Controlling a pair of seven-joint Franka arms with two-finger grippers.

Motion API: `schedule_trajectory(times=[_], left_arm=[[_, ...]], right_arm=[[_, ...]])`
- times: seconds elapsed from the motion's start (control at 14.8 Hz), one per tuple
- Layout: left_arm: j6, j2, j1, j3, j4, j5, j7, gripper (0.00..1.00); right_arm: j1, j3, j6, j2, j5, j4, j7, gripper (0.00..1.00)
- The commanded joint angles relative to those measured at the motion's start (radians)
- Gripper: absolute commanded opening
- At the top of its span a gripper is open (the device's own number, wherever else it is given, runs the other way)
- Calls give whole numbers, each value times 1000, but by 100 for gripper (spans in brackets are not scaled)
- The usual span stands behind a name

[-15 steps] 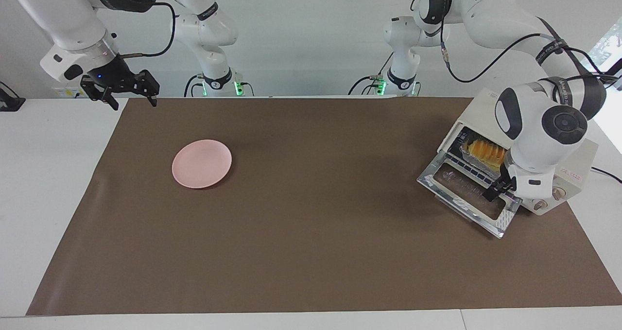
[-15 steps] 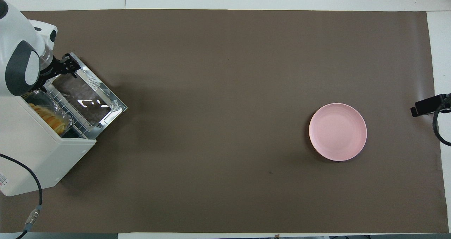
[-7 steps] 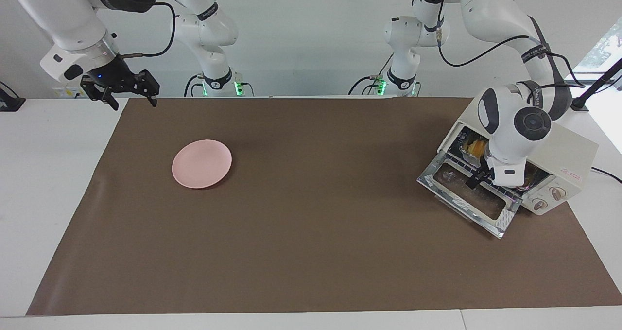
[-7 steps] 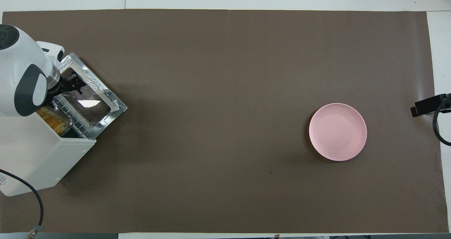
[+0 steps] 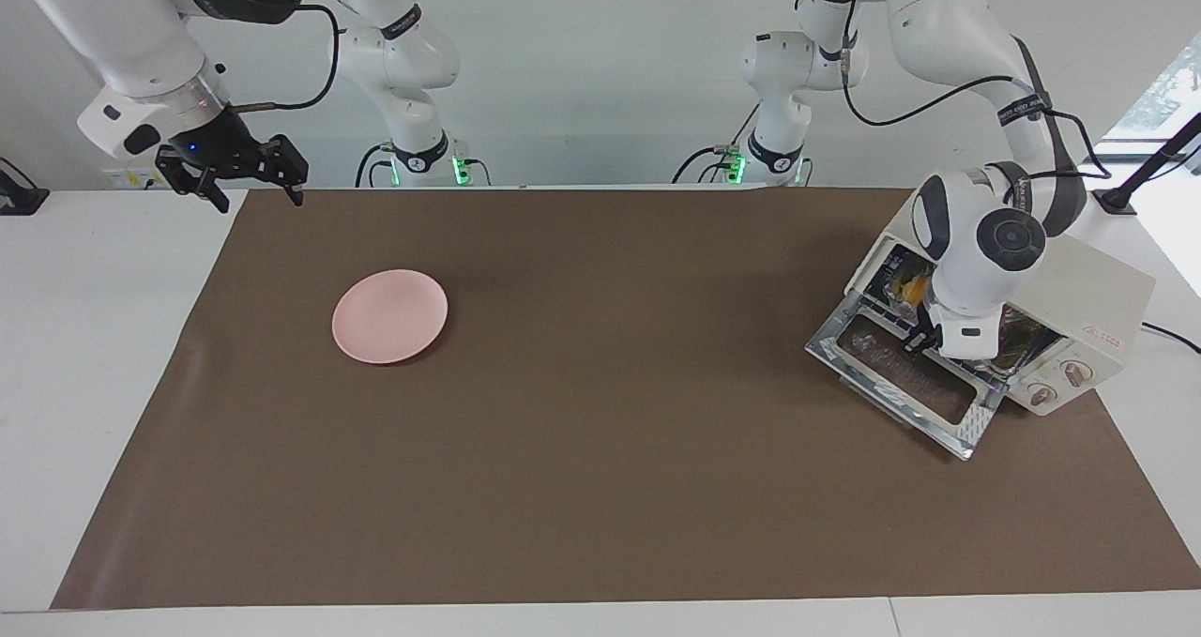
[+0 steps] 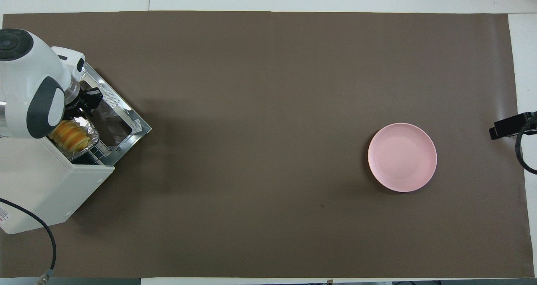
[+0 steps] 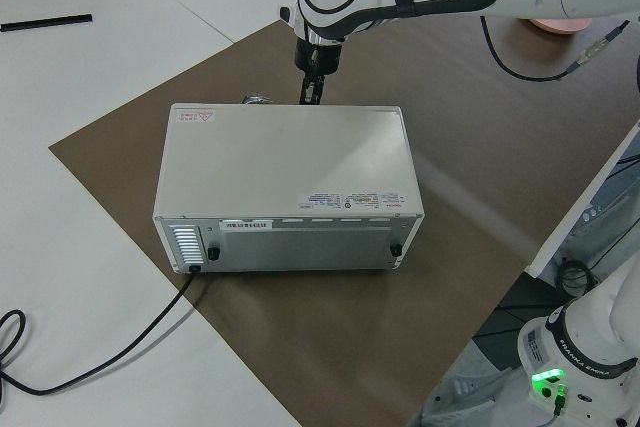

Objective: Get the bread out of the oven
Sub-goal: 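Reach the left gripper into the oven and grasp the foil tray, then pull the foil tray out of the oven with the left gripper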

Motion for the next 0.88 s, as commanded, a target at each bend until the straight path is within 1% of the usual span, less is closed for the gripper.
schedule_trajectory(times=[0.0,0.07,0.2,0.27,0.34,0.41,0.47,0.61,0.74,0.81], left_arm=[[-120,59,-124,8,172,-15,-18,0],[-118,74,-179,10,208,-36,-18,0],[-121,88,-300,10,230,-59,-20,0],[-123,94,-348,10,254,-104,-20,0],[-132,117,-388,11,283,-162,-26,0],[-134,134,-446,13,303,-197,-47,0],[-116,139,-504,8,299,-205,-85,0],[-48,182,-604,6,294,-231,-104,0],[68,206,-649,6,299,-269,-104,0],[99,219,-669,6,300,-296,-104,0]], right_arm=[[-16,12,-13,-11,6,-4,6,100],[-15,12,-15,-11,6,-4,5,100],[-16,12,-13,-11,6,-4,6,100],[-16,12,-15,-11,6,-4,6,100],[-16,12,-15,-11,6,-4,6,100],[-16,12,-15,-11,6,-4,6,100],[-16,12,-15,-11,6,-4,6,100],[-15,12,-13,-11,6,-4,6,100],[-16,12,-15,-12,6,-4,6,100],[-16,12,-13,-11,6,-4,5,100]])
